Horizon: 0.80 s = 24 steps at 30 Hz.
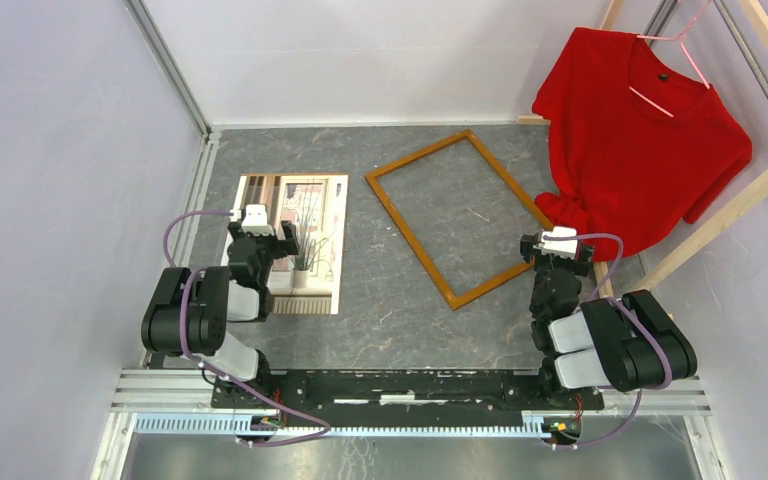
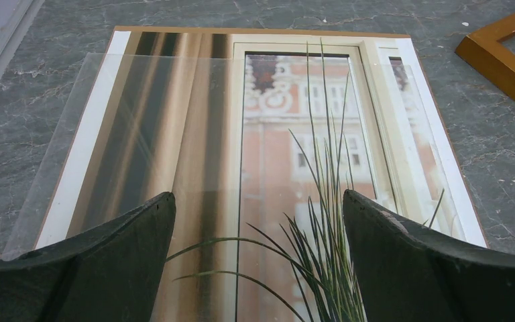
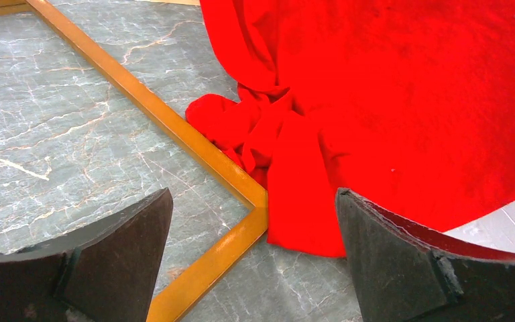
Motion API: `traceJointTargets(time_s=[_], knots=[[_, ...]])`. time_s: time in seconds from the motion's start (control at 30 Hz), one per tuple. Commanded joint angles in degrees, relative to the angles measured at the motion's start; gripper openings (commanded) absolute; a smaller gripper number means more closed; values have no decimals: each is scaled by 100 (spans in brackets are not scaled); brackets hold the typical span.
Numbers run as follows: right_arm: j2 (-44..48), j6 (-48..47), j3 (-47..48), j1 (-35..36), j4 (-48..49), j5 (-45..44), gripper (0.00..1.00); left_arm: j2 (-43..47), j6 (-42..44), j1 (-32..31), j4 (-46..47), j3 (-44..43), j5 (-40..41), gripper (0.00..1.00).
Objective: Put the photo into the frame
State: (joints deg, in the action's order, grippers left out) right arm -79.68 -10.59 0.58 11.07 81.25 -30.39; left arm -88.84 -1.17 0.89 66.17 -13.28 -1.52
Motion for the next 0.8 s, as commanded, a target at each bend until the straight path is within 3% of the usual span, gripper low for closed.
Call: traceJointTargets(time_s=[0.0,0.43,0.5,0.67,0.73,0.77], knots=[[56,-22,-617,-35,163,64,98,77,3,-20,273,-1,117,100],[57,-22,-611,-35,163,67,98,112,3,-23,295,5,98,100],[58,-21,-612,-28,157,52,98,290,-13,-21,-136,-196,97,100],[237,212,-510,-72,-224,-279,98,830,495,-25,-3448,-1604,-186,100],[443,85,-464,-57,-362,-248,98,860,675,-19,-4319,-1996,-244,100],[706,226,-260,-36,-1003,-420,98,890,738,-19,-4616,-2135,-262,100]])
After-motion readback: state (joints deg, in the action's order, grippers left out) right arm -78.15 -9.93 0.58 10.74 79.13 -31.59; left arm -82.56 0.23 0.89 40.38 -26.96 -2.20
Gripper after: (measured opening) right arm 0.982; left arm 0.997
